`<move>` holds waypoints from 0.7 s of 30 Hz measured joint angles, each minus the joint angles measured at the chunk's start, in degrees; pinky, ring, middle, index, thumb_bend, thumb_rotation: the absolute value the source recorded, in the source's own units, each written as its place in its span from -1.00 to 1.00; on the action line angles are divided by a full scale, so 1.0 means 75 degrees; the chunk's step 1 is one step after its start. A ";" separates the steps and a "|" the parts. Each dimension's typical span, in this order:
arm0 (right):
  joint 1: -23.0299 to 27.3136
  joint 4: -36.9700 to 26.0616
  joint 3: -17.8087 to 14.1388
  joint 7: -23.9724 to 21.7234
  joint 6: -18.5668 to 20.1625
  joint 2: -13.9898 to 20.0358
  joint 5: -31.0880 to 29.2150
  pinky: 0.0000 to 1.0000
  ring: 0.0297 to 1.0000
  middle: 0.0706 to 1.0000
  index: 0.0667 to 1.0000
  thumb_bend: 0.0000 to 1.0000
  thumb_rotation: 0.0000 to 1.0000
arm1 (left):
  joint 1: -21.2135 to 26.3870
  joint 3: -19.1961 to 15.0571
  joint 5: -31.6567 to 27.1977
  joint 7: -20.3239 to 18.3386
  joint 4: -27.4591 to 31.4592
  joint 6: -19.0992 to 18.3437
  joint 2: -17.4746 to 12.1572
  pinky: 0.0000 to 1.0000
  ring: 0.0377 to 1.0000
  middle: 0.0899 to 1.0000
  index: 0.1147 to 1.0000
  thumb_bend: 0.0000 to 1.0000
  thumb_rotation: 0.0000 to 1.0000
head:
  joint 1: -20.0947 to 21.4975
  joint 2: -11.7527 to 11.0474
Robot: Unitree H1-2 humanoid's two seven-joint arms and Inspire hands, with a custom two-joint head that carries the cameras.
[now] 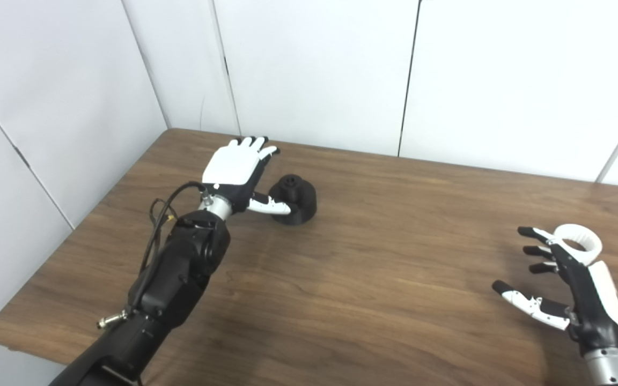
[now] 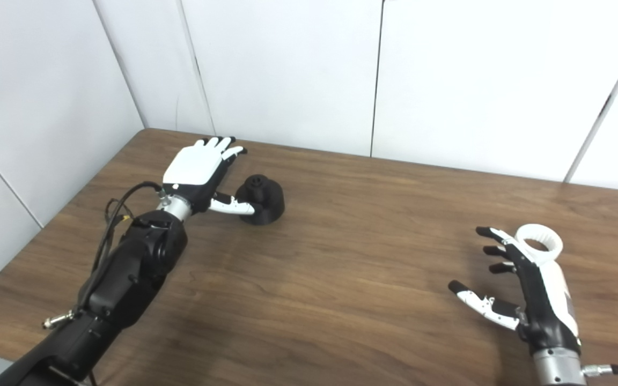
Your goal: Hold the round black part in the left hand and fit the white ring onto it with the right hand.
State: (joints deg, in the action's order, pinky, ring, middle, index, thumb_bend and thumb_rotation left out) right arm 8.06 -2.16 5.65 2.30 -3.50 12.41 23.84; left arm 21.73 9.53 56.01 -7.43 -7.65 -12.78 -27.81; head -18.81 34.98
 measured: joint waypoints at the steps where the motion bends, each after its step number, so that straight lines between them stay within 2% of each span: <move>1: 0.0000 -0.0004 0.0000 -0.0002 0.0000 -0.0001 -0.0002 0.25 0.51 0.73 0.58 0.33 -0.61 | 0.0013 0.0022 0.0004 -0.0002 -0.0085 -0.0014 0.0000 1.00 1.00 1.00 0.76 1.00 0.22 | 0.0000 0.0000; 15: -0.0054 -0.0071 -0.0037 -0.0009 0.0001 0.0023 -0.0015 0.23 0.51 0.73 0.57 0.32 -0.61 | 0.0329 0.0371 -0.0052 0.0164 -0.1248 -0.0085 -0.0002 1.00 1.00 1.00 0.74 1.00 0.18 | 0.0082 0.0047; 21: -0.0113 -0.0198 -0.0058 -0.0025 0.0002 0.0041 -0.0059 0.24 0.51 0.75 0.58 0.32 -0.61 | 0.0491 0.0472 -0.0090 0.0233 -0.1434 -0.0138 -0.0002 1.00 1.00 1.00 0.74 1.00 0.15 | 0.0070 0.0059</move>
State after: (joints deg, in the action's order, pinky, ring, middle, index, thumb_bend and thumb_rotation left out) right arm 7.21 -3.64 5.21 2.12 -3.48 12.72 23.40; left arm 25.41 13.07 55.34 -5.68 -18.41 -13.81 -27.82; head -18.28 35.42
